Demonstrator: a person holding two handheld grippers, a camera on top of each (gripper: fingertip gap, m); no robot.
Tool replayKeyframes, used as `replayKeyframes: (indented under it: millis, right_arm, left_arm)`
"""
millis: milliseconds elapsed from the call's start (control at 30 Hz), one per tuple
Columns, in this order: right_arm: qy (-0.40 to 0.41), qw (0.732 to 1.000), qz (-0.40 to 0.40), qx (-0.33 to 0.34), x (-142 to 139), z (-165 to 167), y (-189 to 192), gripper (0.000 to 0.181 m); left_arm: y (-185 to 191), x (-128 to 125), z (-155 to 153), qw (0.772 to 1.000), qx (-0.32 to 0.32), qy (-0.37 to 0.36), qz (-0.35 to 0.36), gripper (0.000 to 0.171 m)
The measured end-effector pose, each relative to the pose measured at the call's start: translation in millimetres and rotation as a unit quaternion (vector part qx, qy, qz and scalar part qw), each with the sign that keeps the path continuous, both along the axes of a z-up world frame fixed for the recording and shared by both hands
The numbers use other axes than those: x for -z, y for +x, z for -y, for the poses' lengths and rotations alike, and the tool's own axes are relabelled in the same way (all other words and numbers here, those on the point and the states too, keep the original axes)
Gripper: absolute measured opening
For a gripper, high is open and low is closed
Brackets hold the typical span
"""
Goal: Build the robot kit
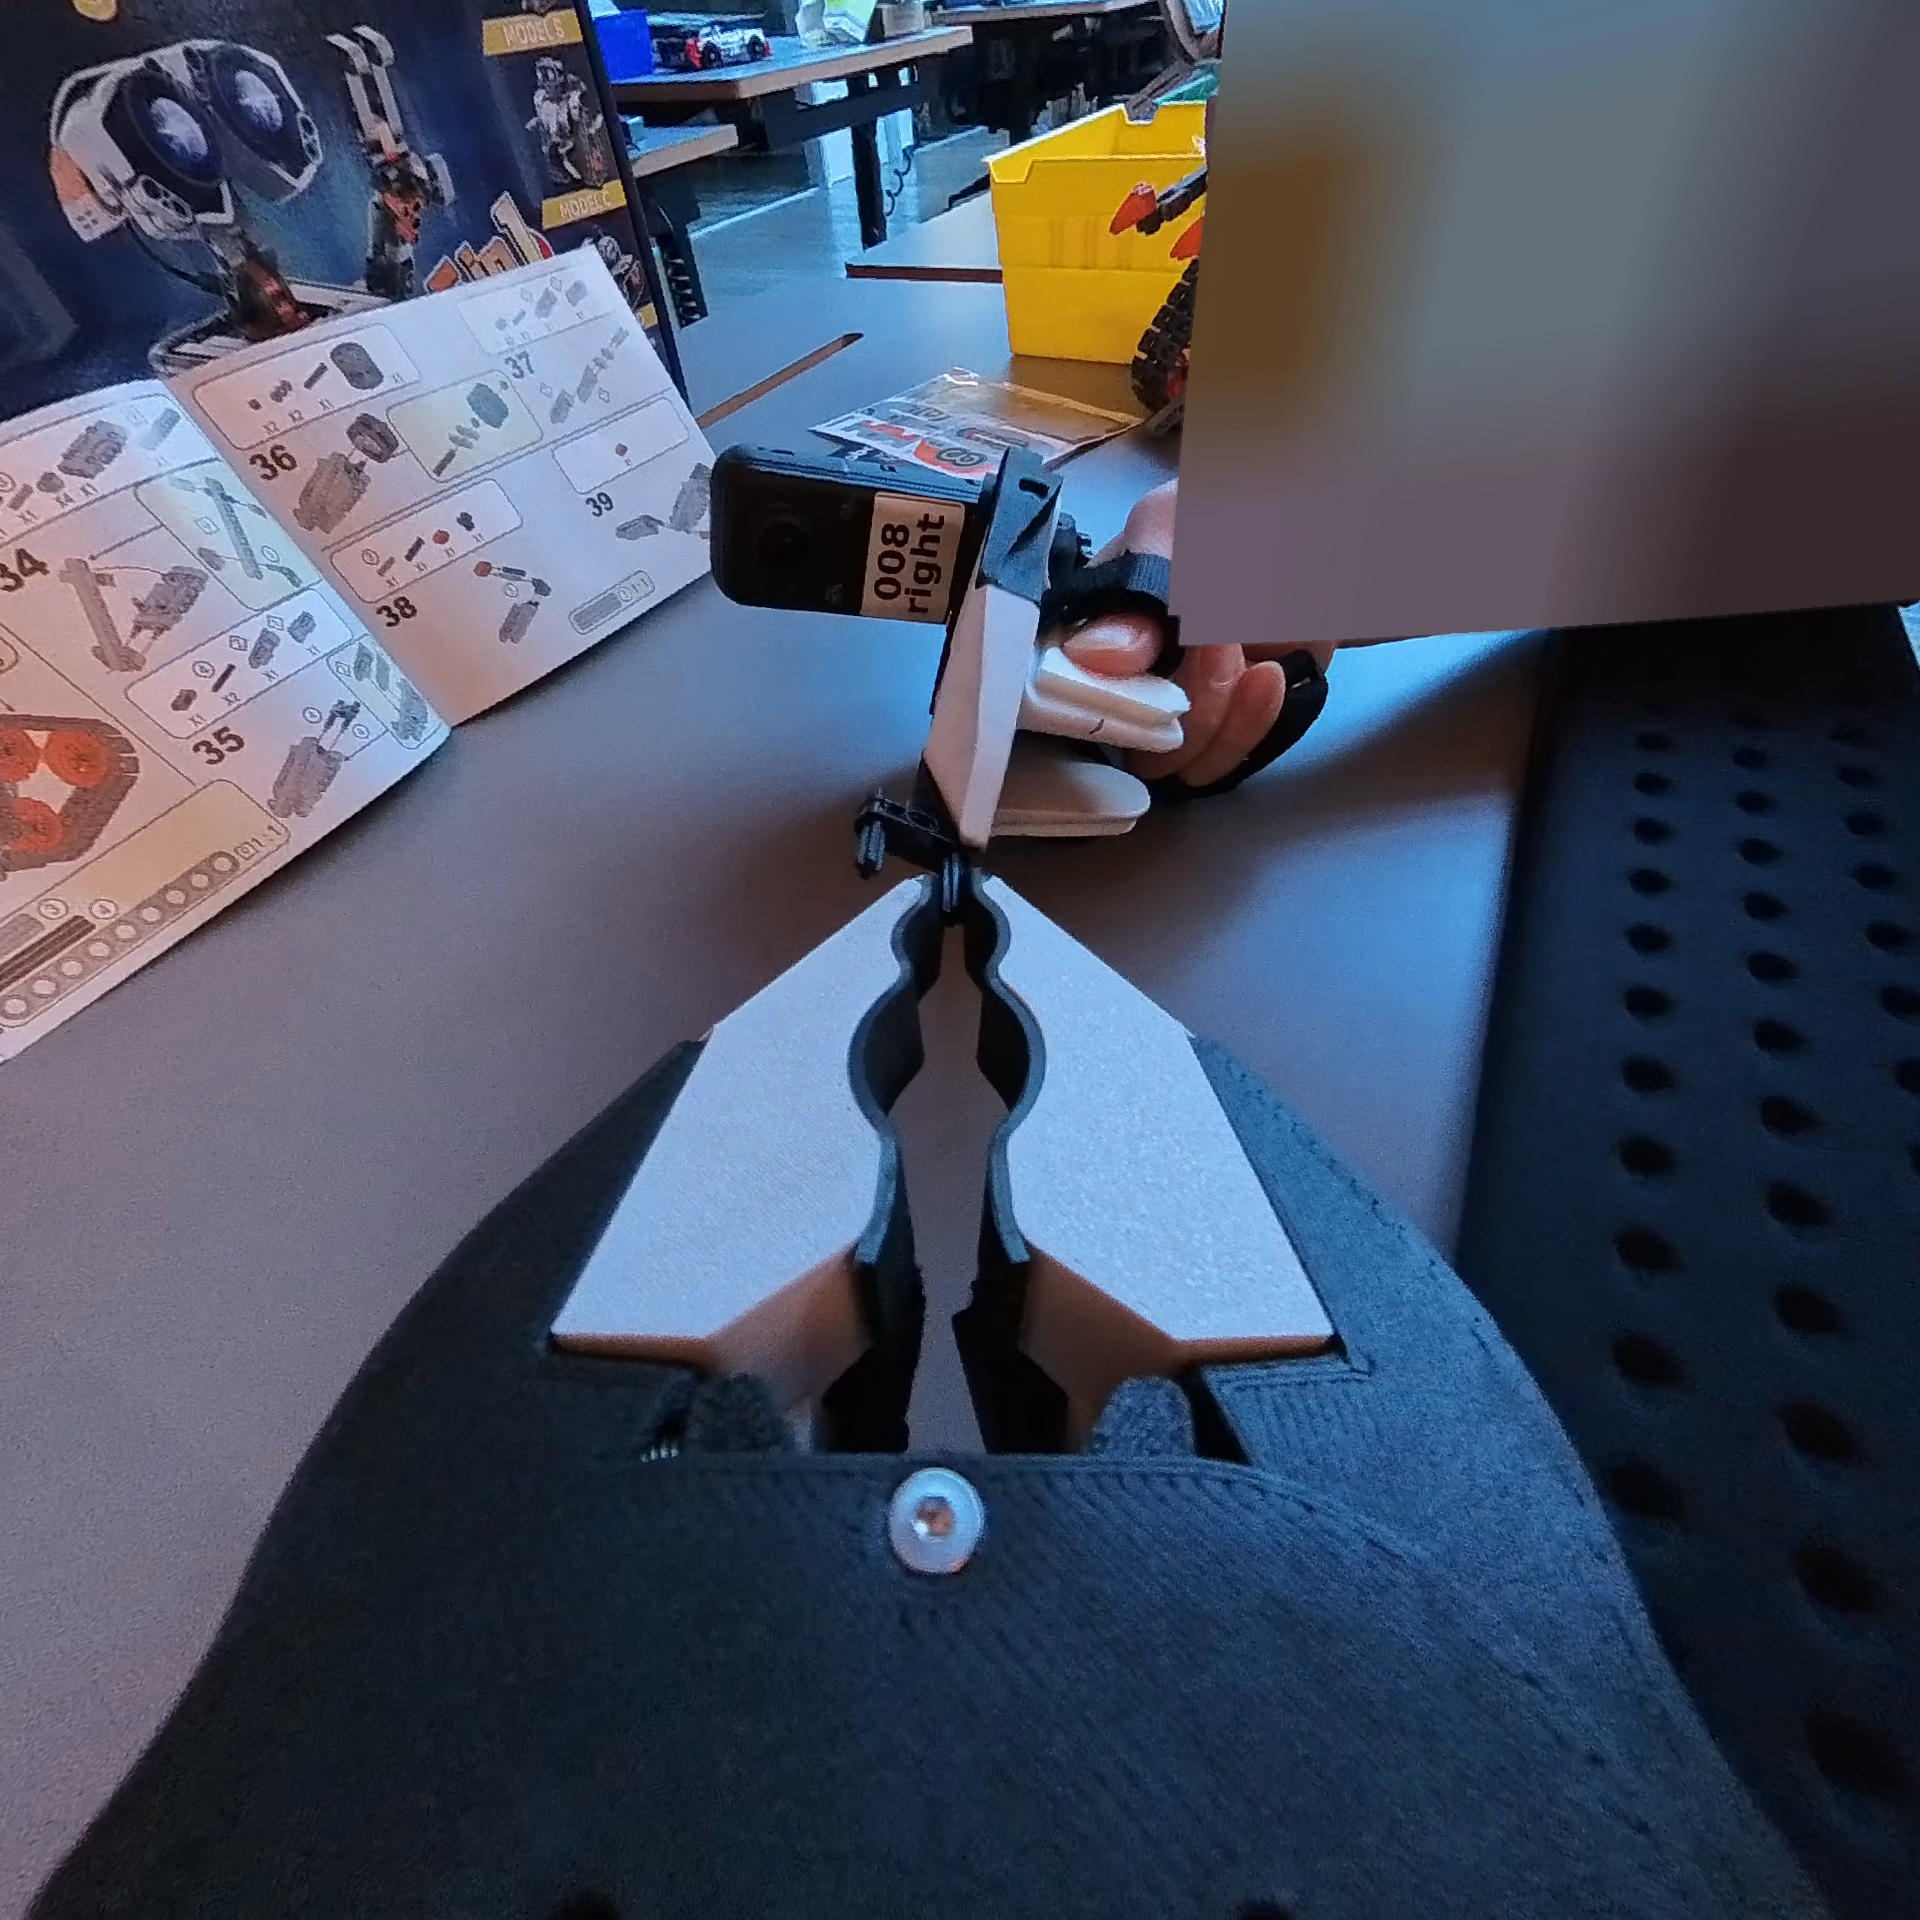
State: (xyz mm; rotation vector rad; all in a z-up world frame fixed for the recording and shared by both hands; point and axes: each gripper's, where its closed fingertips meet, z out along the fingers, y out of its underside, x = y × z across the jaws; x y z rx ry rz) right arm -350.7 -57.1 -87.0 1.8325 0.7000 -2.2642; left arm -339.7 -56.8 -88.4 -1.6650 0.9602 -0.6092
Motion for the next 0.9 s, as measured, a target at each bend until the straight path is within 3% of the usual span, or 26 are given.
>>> replayKeyframes:
  millis: [367, 467, 600, 900]
  right_arm:
    - [0.034, 0.999, 0.014, 0.014, 4.6, -3.5, -3.3, 0.005]
    - [0.054, 0.998, 0.018, 0.027, 6.5, -6.4, -3.0, 0.005]
    - [0.093, 0.994, 0.033, 0.054, 11.3, -15.8, 0.5, 0.004]
    - [0.107, 0.993, 0.033, 0.045, 12.6, -10.8, -2.6, 0.005]
  left_arm:
    - [-0.2, 6.2, -5.2, 1.0, -0.004, -0.027, 0.007, 0.002]
    - [-7.9, 9.8, -6.9, 0.998, -0.014, -0.052, 0.013, 0.02]
    - [-17.1, 12.4, -5.2, 0.998, -0.02, -0.064, 0.017, 0.011]
    - [-7.0, 18.7, -6.9, 0.995, -0.008, -0.101, 0.02, 0.002]
